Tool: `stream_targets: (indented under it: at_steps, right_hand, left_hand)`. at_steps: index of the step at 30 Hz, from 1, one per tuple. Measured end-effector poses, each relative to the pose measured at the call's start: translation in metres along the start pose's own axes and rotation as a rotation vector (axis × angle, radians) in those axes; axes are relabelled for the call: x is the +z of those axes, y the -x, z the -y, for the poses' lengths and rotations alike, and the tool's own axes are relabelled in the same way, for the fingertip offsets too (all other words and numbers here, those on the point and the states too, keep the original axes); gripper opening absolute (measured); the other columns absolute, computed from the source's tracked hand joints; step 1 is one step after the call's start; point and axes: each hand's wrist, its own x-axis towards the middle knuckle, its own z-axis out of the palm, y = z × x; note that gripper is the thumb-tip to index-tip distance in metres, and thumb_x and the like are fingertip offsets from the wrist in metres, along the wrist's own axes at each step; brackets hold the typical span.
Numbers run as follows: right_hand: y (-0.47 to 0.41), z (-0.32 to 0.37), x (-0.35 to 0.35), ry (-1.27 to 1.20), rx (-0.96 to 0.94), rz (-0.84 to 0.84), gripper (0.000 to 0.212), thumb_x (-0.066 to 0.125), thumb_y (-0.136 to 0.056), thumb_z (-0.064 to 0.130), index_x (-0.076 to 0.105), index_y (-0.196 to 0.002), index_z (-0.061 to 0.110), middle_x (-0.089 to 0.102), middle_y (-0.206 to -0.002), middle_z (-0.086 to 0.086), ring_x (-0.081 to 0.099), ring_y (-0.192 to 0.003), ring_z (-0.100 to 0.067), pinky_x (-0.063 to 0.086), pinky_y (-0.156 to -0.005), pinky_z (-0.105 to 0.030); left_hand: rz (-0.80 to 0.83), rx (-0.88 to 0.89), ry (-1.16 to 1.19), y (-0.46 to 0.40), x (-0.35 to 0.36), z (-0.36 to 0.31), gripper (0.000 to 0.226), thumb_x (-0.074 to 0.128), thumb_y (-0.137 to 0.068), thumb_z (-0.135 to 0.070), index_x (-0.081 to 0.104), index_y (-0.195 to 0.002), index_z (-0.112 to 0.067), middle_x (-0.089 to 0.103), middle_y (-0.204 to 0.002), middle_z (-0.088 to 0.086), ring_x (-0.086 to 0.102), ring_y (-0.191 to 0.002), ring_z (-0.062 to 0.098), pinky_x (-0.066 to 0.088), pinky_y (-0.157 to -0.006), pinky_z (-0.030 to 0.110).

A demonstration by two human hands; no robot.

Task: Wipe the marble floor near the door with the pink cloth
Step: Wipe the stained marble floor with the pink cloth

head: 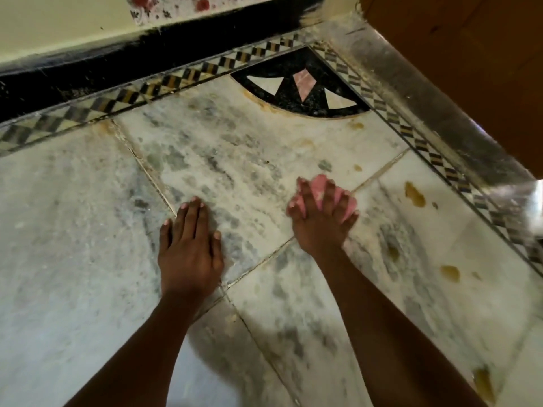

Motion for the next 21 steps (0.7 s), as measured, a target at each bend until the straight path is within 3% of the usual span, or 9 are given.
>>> stream_targets:
  at_steps: [3, 5, 8, 11, 15, 18, 21]
  right_hand:
    - [0.054, -0.014, 0.001, 0.136, -0.306, 0.078, 0.068, 0.019, -0.098, 0.078, -0.007, -0.159, 0.067, -0.022, -0.179, 0.006, -0.024, -0.163, -0.038, -0.004, -0.124, -0.076]
    - [0.099, -0.051, 0.005, 0.169, -0.410, 0.057, 0.067, 0.024, -0.098, 0.079, 0.000, -0.160, 0.067, -0.014, -0.180, 0.010, -0.015, -0.165, -0.037, 0.007, -0.123, -0.079]
    - [0.089, -0.089, -0.004, 0.163, -0.205, -0.015, 0.069, 0.026, -0.094, 0.081, 0.006, -0.159, 0.070, 0.001, -0.180, 0.008, 0.004, -0.164, -0.044, 0.019, -0.119, -0.080]
    - [0.028, -0.068, -0.006, 0.032, 0.010, -0.106, 0.066, 0.029, -0.098, 0.079, 0.006, -0.159, 0.069, 0.004, -0.181, -0.001, 0.004, -0.164, -0.046, 0.009, -0.120, -0.082]
    - [0.042, -0.044, 0.010, 0.058, -0.088, -0.049, 0.065, 0.029, -0.104, 0.072, 0.001, -0.162, 0.064, -0.012, -0.181, 0.001, -0.015, -0.164, -0.039, -0.007, -0.124, -0.077]
    - [0.128, -0.075, 0.018, 0.067, -0.271, -0.092, 0.064, 0.025, -0.099, 0.078, 0.007, -0.159, 0.068, -0.006, -0.180, 0.011, -0.011, -0.166, -0.032, -0.005, -0.124, -0.077]
    - [0.141, -0.128, 0.015, 0.052, -0.138, -0.094, 0.066, 0.021, -0.092, 0.085, 0.009, -0.156, 0.073, 0.001, -0.180, 0.015, -0.004, -0.167, -0.028, 0.001, -0.123, -0.079]
  left_hand:
    - [0.021, -0.004, 0.001, -0.001, -0.004, -0.002, 0.067, 0.031, -0.108, -0.042, 0.034, -0.166, -0.009, 0.030, -0.176, 0.009, 0.028, -0.163, 0.028, 0.023, -0.131, 0.055]
    - [0.029, -0.005, 0.012, 0.000, -0.004, -0.002, 0.067, 0.031, -0.108, -0.041, 0.034, -0.166, -0.009, 0.030, -0.176, 0.010, 0.028, -0.163, 0.028, 0.024, -0.131, 0.055]
    - [0.019, 0.015, 0.030, -0.001, -0.001, 0.000, 0.067, 0.032, -0.108, -0.041, 0.036, -0.165, -0.008, 0.031, -0.176, 0.010, 0.028, -0.163, 0.029, 0.022, -0.131, 0.055]
    - [-0.003, 0.041, 0.030, 0.000, 0.004, 0.003, 0.065, 0.034, -0.107, -0.040, 0.041, -0.162, -0.007, 0.035, -0.174, 0.011, 0.030, -0.162, 0.030, 0.020, -0.130, 0.055]
    - [-0.018, 0.067, 0.002, 0.004, 0.003, 0.000, 0.060, 0.034, -0.107, -0.035, 0.050, -0.156, -0.005, 0.044, -0.168, 0.014, 0.037, -0.159, 0.033, 0.024, -0.128, 0.058]
    - [0.010, 0.052, 0.011, 0.018, -0.004, -0.018, 0.063, 0.033, -0.102, -0.033, 0.051, -0.155, -0.003, 0.047, -0.166, 0.016, 0.040, -0.157, 0.035, 0.028, -0.127, 0.061]
    - [0.041, 0.108, 0.109, 0.043, 0.008, -0.063, 0.067, 0.034, -0.099, -0.036, 0.050, -0.156, -0.004, 0.045, -0.167, 0.015, 0.040, -0.157, 0.035, 0.029, -0.127, 0.060]
